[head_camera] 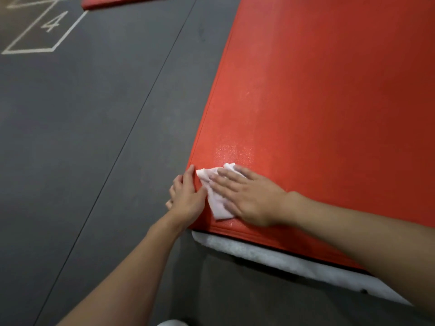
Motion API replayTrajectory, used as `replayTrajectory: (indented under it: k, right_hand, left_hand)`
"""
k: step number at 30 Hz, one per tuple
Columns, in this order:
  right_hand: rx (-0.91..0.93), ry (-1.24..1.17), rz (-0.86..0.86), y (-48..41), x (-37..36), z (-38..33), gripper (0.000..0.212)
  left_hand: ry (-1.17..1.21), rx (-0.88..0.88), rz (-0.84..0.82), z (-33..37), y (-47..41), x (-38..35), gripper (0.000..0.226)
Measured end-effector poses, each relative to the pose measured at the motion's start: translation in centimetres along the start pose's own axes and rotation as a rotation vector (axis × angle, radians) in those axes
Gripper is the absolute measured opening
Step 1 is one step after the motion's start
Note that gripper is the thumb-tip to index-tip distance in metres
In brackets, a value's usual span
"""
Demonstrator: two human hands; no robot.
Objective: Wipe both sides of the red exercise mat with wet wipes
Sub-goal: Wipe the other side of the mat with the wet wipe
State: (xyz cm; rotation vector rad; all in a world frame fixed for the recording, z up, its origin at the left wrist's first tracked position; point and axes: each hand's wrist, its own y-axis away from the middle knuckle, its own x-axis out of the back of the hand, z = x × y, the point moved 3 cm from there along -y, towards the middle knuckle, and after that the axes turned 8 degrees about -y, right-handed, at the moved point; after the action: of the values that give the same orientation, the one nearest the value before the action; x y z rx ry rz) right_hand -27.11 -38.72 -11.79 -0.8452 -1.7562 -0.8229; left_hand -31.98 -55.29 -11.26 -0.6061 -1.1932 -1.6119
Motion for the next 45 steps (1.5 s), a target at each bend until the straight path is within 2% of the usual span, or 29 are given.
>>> replayTrajectory:
  k: [3,4,5,8,9,10,13,14,15,17,18,19,22,23,26,27,28,31,32,33,35,36,37,40,41,44,45]
  right_hand:
    - [-0.348,-0.029,0.039,-0.9,2.2,4.1,0.060]
    - [-0.404,-0.035,0.055,-0.9,2.2,4.0,0.061]
    - [-0.378,-0.036,0.079,-0.7,1.5,3.0,0.063]
    - [-0.060,0.005,0.013,1.3,-0.4,-0.9,0.062]
    - [-0.047,-0.016,0.003,1.6,-0.1,-0.3,0.061]
    - [-0.110,-0.031,0.015,1.4,0.4,1.2,0.060]
    - [-0.398,-0.040,0.058,0.7,1.8,3.9,0.061]
    - [-0.389,-0.052,0.078,0.7,1.3,3.3,0.061]
    - [-0.301,-0.048,0.091,0.9,0.5,1.9,0.062]
    - [-0.075,0.015,0.004,2.3,-0.8,0.0,0.063]
    - [-0.047,0.016,-0.011,2.8,-0.6,0.7,0.062]
    - [-0.103,0.016,-0.003,2.8,-0.1,2.3,0.061]
    - [-0.461,-0.015,0.058,2.7,1.8,6.2,0.060]
    - [-0.455,-0.023,0.078,2.8,1.4,5.7,0.061]
    - [-0.113,0.037,0.007,4.5,-0.9,1.7,0.062]
    - [-0.071,0.028,-0.017,5.1,-0.8,1.9,0.061]
    - [-0.113,0.010,-0.013,5.3,-0.3,3.1,0.059]
    - [-0.409,-0.022,0.044,4.9,1.4,5.6,0.059]
    - [-0.404,-0.033,0.066,4.9,1.1,5.0,0.060]
    - [-0.322,-0.035,0.067,5.0,0.2,3.6,0.061]
    - [-0.089,0.019,-0.017,6.0,-1.1,1.1,0.063]
    - [-0.053,0.026,-0.040,6.7,-1.0,1.6,0.062]
    - [-0.104,0.029,-0.036,6.9,-0.4,3.0,0.061]
    - [-0.453,0.009,0.027,7.2,1.4,6.2,0.061]
    - [-0.456,-0.011,0.050,7.2,0.9,5.6,0.062]
    - [-0.150,0.009,0.006,8.4,-1.4,1.7,0.063]
    - [-0.108,0.009,-0.013,9.0,-1.4,2.1,0.062]
  left_hand:
    - [-0.043,-0.048,-0.025,-0.3,-0.1,0.0,0.076]
    - [-0.034,-0.055,-0.044,-0.4,-0.1,0.1,0.079]
    - [-0.020,-0.057,-0.060,-0.5,-0.2,0.1,0.081]
    - [-0.018,-0.073,-0.085,-0.5,-0.2,0.2,0.087]
    - [-0.043,-0.077,-0.086,-0.5,-0.2,0.2,0.089]
    - [-0.064,-0.079,-0.083,-0.5,-0.1,0.1,0.089]
    - [-0.049,-0.070,-0.083,-0.6,-0.2,0.1,0.085]
    - [-0.059,-0.074,-0.074,-0.6,-0.2,0.0,0.085]
    - [-0.092,-0.080,-0.065,-0.6,-0.1,-0.1,0.087]
    - [-0.162,-0.079,-0.049,-0.5,-0.1,-0.2,0.090]
    - [-0.187,-0.074,-0.049,-0.4,-0.1,-0.2,0.090]
    - [-0.214,-0.072,-0.047,-0.1,-0.1,-0.3,0.090]
    - [-0.334,-0.151,0.002,0.9,-0.1,-0.2,0.083]
    - [-0.382,-0.214,0.035,1.4,0.0,-0.2,0.079]
    - [-0.465,-0.378,0.051,3.0,0.0,-0.1,0.075]
    - [-0.490,-0.389,0.014,3.3,0.0,-0.1,0.080]
    - [-0.521,-0.384,-0.039,3.6,0.0,-0.2,0.089]
    - [-0.602,-0.339,-0.225,3.9,0.3,-0.5,0.129]
    - [-0.618,-0.330,-0.263,4.0,0.4,-0.5,0.138]
    - [-0.629,-0.325,-0.282,4.1,0.4,-0.6,0.143]
    - [-0.641,-0.325,-0.281,4.4,0.6,-0.8,0.145]
    - [-0.652,-0.322,-0.280,4.5,0.8,-0.9,0.146]
    - [-0.666,-0.319,-0.281,4.5,0.9,-1.1,0.147]
    - [-0.688,-0.297,-0.312,4.9,1.2,-1.2,0.149]
    - [-0.682,-0.285,-0.325,5.0,1.2,-1.2,0.149]
    - [-0.660,-0.272,-0.348,5.7,1.0,-1.3,0.145]
    - [-0.656,-0.273,-0.348,5.9,1.1,-1.3,0.142]
